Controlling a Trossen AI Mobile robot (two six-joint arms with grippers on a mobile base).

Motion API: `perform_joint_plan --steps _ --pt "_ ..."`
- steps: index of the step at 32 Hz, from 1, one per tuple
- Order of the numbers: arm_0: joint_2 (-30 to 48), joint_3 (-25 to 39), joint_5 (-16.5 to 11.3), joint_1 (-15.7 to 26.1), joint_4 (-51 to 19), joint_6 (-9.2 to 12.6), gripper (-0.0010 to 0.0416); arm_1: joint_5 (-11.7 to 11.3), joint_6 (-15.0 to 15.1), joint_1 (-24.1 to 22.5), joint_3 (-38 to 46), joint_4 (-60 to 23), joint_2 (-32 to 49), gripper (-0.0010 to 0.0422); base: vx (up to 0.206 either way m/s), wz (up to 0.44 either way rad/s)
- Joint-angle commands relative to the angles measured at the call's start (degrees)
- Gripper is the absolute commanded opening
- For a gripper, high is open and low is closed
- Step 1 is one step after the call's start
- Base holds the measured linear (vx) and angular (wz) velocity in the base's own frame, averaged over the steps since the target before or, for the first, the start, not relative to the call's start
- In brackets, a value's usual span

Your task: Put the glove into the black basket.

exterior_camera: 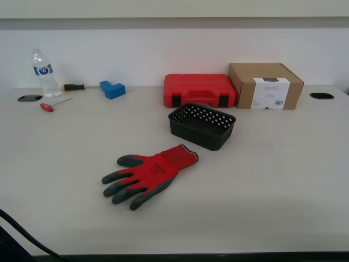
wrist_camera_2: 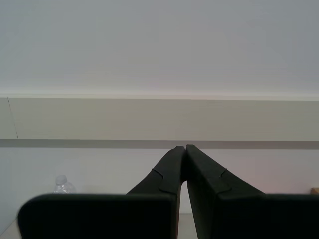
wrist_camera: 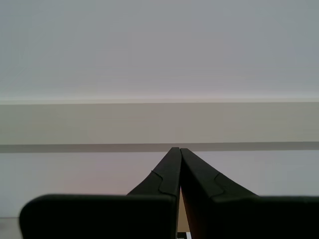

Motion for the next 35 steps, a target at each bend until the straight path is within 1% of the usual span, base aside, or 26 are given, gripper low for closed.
perform_joint_plan --steps 1,17,19,20,21,22,23,24,25,26,32,35 --pt "0.02 0.07 0.0 0.02 0.22 -4.04 0.0001 -0.07 0.0 0.0 0.0 0.2 0.02 0.0 0.0 0.0" --pt "0.02 0.07 -0.02 0.02 0.31 -4.04 0.0001 -0.07 0.0 0.0 0.0 0.2 0.02 0.0 0.0 0.0" --pt "0.02 0.07 -0.07 0.04 0.26 -3.56 0.0001 -0.07 0.0 0.0 0.0 0.2 0.02 0.0 0.0 0.0" --pt "0.02 0.07 -0.24 0.07 0.26 -2.86 0.0001 -0.07 0.0 0.0 0.0 0.2 0.02 0.0 0.0 0.0" --pt "0.02 0.2 -1.03 0.07 0.15 -1.62 0.0001 -0.07 0.0 0.0 0.0 0.2 0.02 0.0 0.0 0.0" --pt "0.02 0.52 -3.1 0.09 -0.7 0.0 0.0001 -0.07 0.0 -0.02 0.0 0.2 0.02 0.0 0.0 0.0" --pt "0.02 0.92 -5.01 0.11 -1.55 0.96 0.0001 -0.07 0.0 0.0 0.0 0.2 0.02 0.0 0.0 0.0" --pt "0.02 1.77 -8.72 0.2 -3.06 2.23 0.0001 -0.07 0.0 0.0 0.0 0.17 0.02 0.0 0.0 0.0" --pt "0.02 2.58 -11.19 0.44 -4.46 2.75 0.0001 -0.07 0.0 0.0 0.0 0.17 0.02 0.0 0.0 0.0" --pt "0.02 3.21 -12.26 0.72 -5.64 2.93 0.0001 -0.07 0.0 0.0 0.0 0.17 0.02 0.0 0.0 0.0" --pt "0.02 6.38 -12.5 4.26 -11.96 2.99 0.0001 -0.07 0.0 0.0 0.0 0.17 0.02 0.0 0.0 0.0" --pt "0.02 6.97 -12.5 6.62 -13.25 2.99 0.0001 -0.07 0.0 0.0 0.0 0.17 0.02 0.0 0.0 0.0"
